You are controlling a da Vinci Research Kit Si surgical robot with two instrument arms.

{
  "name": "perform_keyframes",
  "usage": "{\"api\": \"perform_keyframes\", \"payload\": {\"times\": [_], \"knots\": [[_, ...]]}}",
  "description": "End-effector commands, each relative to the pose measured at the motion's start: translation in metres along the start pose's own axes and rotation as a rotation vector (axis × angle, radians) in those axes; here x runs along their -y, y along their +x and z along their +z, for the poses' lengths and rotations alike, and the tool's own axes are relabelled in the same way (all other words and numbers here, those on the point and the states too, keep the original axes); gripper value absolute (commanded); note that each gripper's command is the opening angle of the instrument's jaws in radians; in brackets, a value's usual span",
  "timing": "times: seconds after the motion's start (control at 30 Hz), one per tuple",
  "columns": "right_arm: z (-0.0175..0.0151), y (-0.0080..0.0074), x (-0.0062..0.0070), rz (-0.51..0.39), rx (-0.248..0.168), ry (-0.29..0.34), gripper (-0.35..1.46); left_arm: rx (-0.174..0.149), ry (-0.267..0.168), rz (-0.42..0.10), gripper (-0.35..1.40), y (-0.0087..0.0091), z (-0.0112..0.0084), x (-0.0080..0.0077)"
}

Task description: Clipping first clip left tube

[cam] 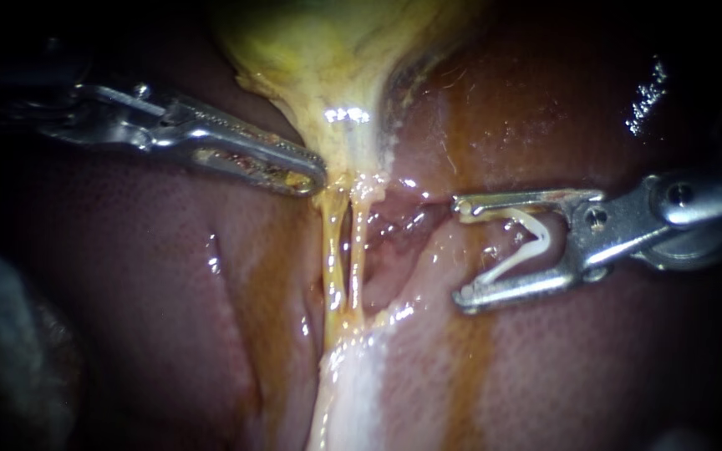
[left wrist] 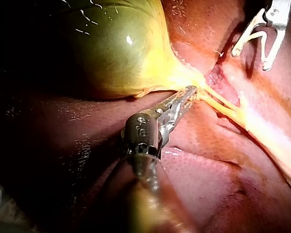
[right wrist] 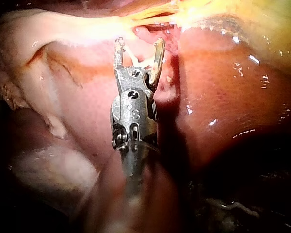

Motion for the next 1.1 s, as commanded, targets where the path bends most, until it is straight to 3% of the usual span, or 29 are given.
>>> {"api": "perform_keyframes", "payload": {"times": [0.03,0.23,0.4,0.7,1.1], "knots": [[0.0000,-0.0001,0.0000,0.000,0.000,0.000,0.50,0.001,-0.004,-0.001,-0.35,0.0002,-0.0005,-0.0002],[0.0001,0.0000,-0.0001,0.001,0.000,-0.001,0.50,-0.006,0.006,-0.013,-0.35,0.0023,-0.0046,-0.0012],[0.0002,0.0001,-0.0001,0.001,0.000,-0.001,0.50,-0.009,0.011,0.003,-0.35,0.0033,-0.0068,-0.0023],[0.0019,0.0013,0.0001,0.001,-0.019,0.023,0.50,-0.010,0.011,0.007,-0.35,0.0034,-0.0071,-0.0027],[0.0083,0.0035,0.0005,0.102,-0.062,0.081,0.49,-0.010,0.012,0.007,-0.35,0.0034,-0.0070,-0.0028]]}}
